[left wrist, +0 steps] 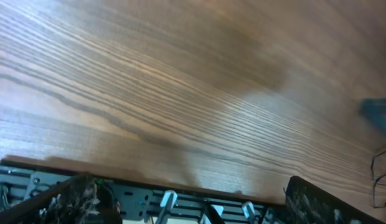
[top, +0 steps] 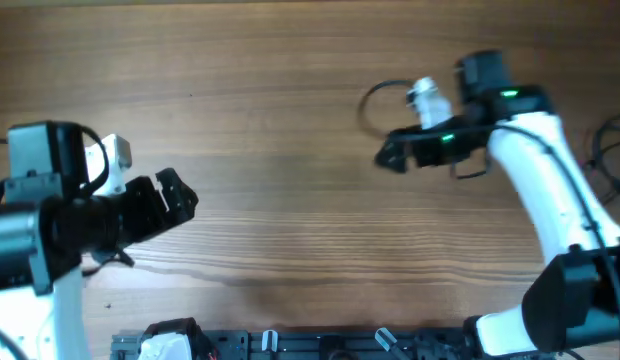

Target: Untangle cables

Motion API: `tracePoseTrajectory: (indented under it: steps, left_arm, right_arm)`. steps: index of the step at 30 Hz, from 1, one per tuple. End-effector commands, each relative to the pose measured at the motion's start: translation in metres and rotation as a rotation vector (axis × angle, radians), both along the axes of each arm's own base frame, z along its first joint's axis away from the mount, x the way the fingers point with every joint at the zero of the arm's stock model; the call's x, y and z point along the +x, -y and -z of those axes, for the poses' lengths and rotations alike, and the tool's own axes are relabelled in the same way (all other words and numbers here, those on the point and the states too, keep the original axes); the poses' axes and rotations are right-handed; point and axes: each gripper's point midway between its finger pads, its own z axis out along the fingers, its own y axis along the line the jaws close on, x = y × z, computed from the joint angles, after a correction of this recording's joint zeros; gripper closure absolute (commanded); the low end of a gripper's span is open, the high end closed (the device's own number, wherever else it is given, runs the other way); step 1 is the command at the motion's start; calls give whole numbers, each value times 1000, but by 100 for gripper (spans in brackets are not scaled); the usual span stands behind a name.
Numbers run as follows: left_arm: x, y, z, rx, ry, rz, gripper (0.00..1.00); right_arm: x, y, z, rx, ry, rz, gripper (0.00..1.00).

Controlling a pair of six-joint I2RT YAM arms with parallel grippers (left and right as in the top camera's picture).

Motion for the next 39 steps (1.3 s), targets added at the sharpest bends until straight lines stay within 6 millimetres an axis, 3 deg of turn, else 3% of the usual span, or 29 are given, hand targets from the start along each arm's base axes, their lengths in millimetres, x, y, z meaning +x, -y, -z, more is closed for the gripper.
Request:
tracePoseTrajectory:
  steps: [1,3,6,9,10,11,13,16,18,22,26,31,33,36,39]
  left_arm:
    - [-21,4,-24,29,156,42,0]
    - [-35,4,-35,58,241,34,0]
    - [-55,4,-48,88,354,26,0]
    - [-73,4,-58,114,454,13,0]
    - [-80,4,-61,122,485,10,0]
    - [-87,5,-63,130,512,7,0]
    - [-96,6,-66,137,552,4,0]
    - [-104,7,-68,143,588,3,0]
    - [-106,7,-70,146,603,2,0]
    - [-106,6,-70,150,605,-5,0]
    - [-106,6,-70,149,604,-5,0]
    - [-106,6,-70,149,602,-4,0]
    - [-106,6,-70,149,602,-4,0]
    - [-106,6,-70,149,602,-4,0]
    - [-106,6,-69,148,599,-4,0]
  right_arm:
    - [-23,-35,-3,-137,40,-58,0]
    - [-44,-70,-20,-136,108,-122,0]
    - [-79,-98,-54,-180,281,-195,0]
    - [-116,-108,-102,-167,502,-248,0]
    - [-136,-107,-127,-127,590,-254,0]
    - [-150,-103,-143,-94,644,-266,0]
    - [-175,-73,-169,-57,726,-226,0]
    - [-202,-26,-176,-22,704,-173,1]
    - [-210,-6,-175,6,660,-123,0]
    - [-198,21,-187,30,713,25,0]
    - [-155,49,-224,-105,1013,204,0]
    - [-165,26,-225,-2,962,132,0]
    - [-158,31,-227,-64,1025,127,0]
    - [-134,44,-247,-109,1167,374,0]
    - [-126,27,-259,-53,1229,435,0]
